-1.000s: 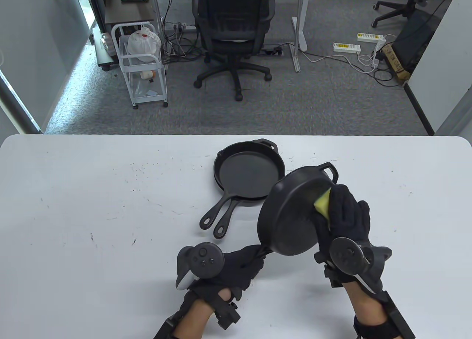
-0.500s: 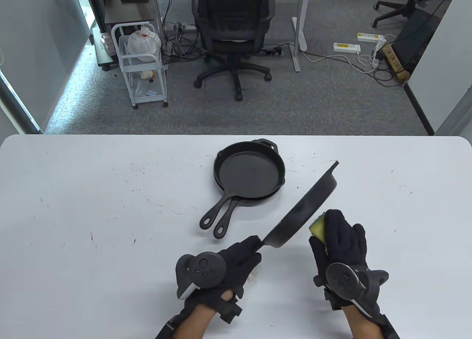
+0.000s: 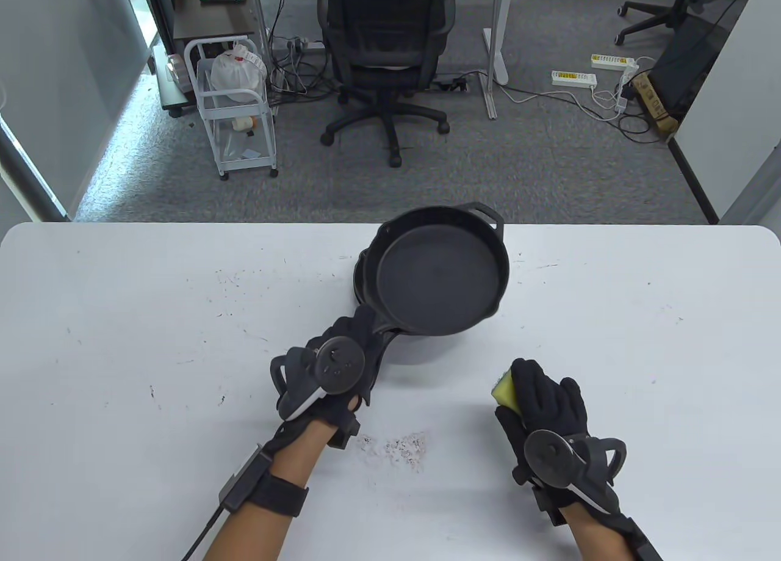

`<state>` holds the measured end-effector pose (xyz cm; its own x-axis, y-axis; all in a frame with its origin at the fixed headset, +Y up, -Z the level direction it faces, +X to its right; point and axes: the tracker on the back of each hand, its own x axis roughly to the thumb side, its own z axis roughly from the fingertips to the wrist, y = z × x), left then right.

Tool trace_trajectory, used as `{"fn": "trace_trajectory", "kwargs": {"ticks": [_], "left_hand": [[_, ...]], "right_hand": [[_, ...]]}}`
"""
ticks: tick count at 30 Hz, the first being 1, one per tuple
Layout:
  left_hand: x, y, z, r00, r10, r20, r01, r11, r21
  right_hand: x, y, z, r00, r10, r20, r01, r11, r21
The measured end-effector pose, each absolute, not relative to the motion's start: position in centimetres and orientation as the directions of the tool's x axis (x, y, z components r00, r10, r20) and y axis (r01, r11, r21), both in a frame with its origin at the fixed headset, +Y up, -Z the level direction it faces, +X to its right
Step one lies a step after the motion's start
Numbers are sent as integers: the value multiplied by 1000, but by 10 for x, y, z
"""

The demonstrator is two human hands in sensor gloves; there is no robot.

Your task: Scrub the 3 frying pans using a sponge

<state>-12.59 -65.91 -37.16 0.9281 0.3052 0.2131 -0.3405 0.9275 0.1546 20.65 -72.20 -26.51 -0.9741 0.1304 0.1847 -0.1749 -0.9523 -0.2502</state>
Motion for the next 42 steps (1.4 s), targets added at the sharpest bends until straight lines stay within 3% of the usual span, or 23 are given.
{"fn": "trace_trajectory", "kwargs": {"ticks": [7, 11, 19, 26, 29, 33, 38, 42], "left_hand": [[-151, -680, -429, 891, 439, 120, -441, 897, -7], [-155, -697, -449, 911, 396, 114, -392, 918, -55], [-151, -730, -462, 922, 373, 99, -363, 926, -108], [-152, -738, -464, 918, 387, 87, -372, 916, -148], [-157, -723, -456, 919, 387, 79, -385, 922, -45], [-166, -683, -432, 913, 380, 149, -394, 915, 82], [-154, -637, -370, 950, 133, 282, -211, 941, 265], [-137, -629, -323, 942, -42, 334, -84, 932, 353]], "right_hand": [[208, -721, -267, -973, 137, 183, -177, -959, -221], [212, -720, -268, -974, 146, 174, -184, -957, -226], [215, -723, -272, -976, 144, 162, -176, -962, -209], [215, -723, -273, -975, 146, 165, -178, -963, -202], [213, -724, -273, -975, 136, 173, -170, -966, -195], [210, -725, -273, -973, 133, 188, -168, -968, -187], [203, -726, -271, -970, 120, 212, -160, -971, -179], [199, -727, -267, -967, 126, 223, -164, -973, -164]]}}
